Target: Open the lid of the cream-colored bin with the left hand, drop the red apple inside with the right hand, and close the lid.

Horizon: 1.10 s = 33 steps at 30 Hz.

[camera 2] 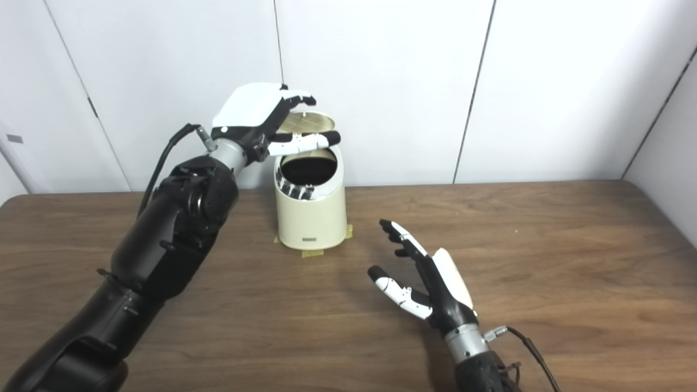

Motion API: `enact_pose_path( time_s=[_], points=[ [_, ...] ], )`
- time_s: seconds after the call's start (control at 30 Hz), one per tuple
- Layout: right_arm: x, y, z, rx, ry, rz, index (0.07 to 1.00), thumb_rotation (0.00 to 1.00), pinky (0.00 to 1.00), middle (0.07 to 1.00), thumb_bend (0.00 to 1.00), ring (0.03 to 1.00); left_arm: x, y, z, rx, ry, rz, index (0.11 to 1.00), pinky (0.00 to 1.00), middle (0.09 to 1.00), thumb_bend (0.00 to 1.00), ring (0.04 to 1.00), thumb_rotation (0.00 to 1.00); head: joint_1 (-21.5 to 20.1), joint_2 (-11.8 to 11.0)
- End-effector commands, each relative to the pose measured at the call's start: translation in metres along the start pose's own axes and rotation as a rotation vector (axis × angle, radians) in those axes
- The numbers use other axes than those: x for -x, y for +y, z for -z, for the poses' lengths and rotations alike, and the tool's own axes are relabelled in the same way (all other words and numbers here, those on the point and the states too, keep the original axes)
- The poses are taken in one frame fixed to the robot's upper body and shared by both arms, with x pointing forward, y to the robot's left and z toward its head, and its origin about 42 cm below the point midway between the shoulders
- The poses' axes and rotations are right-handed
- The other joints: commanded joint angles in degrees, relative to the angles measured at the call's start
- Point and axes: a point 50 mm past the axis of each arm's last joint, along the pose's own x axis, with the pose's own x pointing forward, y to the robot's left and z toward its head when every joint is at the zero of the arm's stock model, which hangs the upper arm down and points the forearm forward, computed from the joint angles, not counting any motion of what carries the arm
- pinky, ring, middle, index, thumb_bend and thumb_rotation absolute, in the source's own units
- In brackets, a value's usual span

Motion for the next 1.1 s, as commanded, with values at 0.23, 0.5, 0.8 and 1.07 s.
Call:
enact_pose_path(
  time_s=[0.23,0.5,0.8,1.07],
  points=[
    [-0.011,-0.008,-0.014,0.002,-0.064,0.037,0.889,0.77,0.76,0.885,0.33,0.858,-0.002,0.025,-0.014,-0.054,-0.057,-0.084,0.846,1.00,0.864,0.83,0.960,1.00,-0.1,0.2],
    [-0.012,-0.009,-0.015,0.005,-0.063,0.037,0.889,0.78,0.75,0.882,0.35,0.853,0.011,0.018,-0.015,-0.127,-0.083,-0.089,0.845,1.00,0.861,0.82,0.957,1.00,0.0,0.5],
    [-0.010,-0.010,-0.016,0.008,-0.065,0.035,0.891,0.79,0.75,0.889,0.35,0.857,0.019,0.004,-0.013,-0.171,-0.078,-0.049,0.856,1.00,0.872,0.83,0.964,1.00,-0.4,1.1],
    [-0.010,-0.011,-0.018,0.014,-0.061,0.035,0.888,0.78,0.75,0.885,0.36,0.854,0.021,-0.015,-0.009,-0.169,-0.065,-0.017,0.842,1.00,0.867,0.82,0.960,1.00,-0.5,1.4]
  ],
)
